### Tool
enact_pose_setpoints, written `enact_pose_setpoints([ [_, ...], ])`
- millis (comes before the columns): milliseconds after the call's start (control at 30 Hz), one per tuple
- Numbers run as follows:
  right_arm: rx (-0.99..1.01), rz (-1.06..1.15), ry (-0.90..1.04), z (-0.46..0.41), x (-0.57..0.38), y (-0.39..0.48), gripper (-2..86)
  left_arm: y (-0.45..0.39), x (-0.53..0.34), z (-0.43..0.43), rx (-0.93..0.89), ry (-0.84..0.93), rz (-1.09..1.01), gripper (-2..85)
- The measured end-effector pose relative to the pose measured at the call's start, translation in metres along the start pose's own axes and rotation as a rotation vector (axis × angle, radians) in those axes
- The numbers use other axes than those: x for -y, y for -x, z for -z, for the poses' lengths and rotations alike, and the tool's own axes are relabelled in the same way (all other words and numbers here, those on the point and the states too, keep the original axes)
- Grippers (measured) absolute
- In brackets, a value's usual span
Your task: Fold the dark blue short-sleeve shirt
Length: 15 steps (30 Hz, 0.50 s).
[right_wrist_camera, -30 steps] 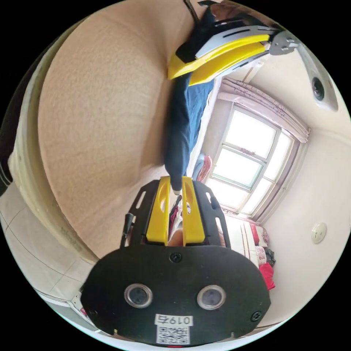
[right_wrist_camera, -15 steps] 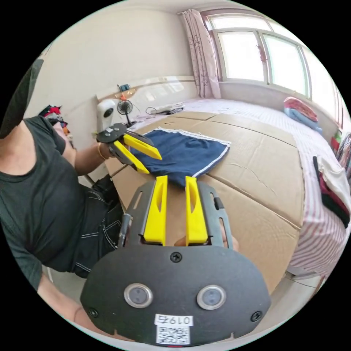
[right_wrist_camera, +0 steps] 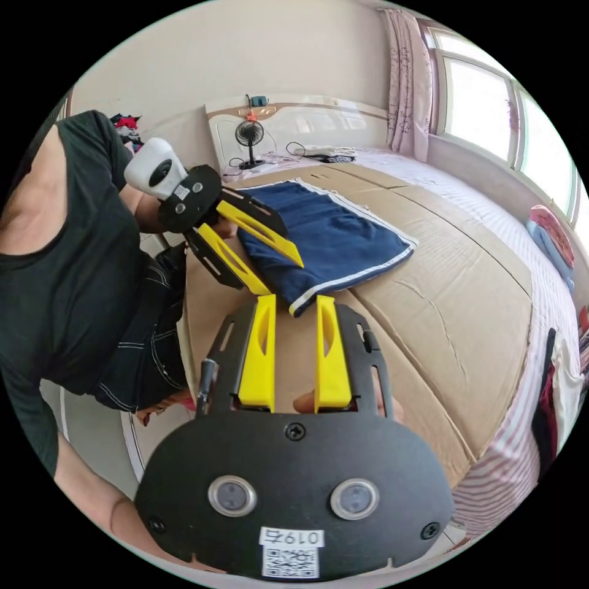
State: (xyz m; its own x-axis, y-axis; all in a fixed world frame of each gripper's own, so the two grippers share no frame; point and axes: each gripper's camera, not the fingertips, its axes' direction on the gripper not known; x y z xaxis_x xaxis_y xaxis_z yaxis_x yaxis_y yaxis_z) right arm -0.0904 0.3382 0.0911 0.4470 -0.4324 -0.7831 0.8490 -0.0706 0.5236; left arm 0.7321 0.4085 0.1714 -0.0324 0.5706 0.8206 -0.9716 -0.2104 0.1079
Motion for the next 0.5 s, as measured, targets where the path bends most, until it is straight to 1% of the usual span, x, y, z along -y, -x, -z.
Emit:
enact_pose_setpoints([
  [133, 0.063, -0.003, -0.055, 0.005, -0.022, -0.033, 9.2, 0.005, -0.005, 0.002, -0.024, -0.004, 0.073, 9.6],
  [200, 0.084, 0.002, -0.065, 0.005, -0.03, -0.042, 9.0, 0.007, -0.006, 0.001, -0.007, 0.007, 0.098, 9.4],
  [333, 0.032, 0.022, -0.014, -0.009, -0.048, -0.05, 8.8, 0.007, -0.004, 0.001, 0.031, -0.005, 0.126, 8.6],
  [433, 0.06, -0.019, -0.066, -0.009, -0.062, -0.061, 8.6, 0.003, 0.002, 0.002, 0.023, -0.024, 0.099, 7.8],
  [500, 0.097, -0.036, -0.106, -0.007, -0.069, -0.068, 8.7, -0.001, 0.005, 0.0, 0.062, -0.024, 0.076, 7.3],
])
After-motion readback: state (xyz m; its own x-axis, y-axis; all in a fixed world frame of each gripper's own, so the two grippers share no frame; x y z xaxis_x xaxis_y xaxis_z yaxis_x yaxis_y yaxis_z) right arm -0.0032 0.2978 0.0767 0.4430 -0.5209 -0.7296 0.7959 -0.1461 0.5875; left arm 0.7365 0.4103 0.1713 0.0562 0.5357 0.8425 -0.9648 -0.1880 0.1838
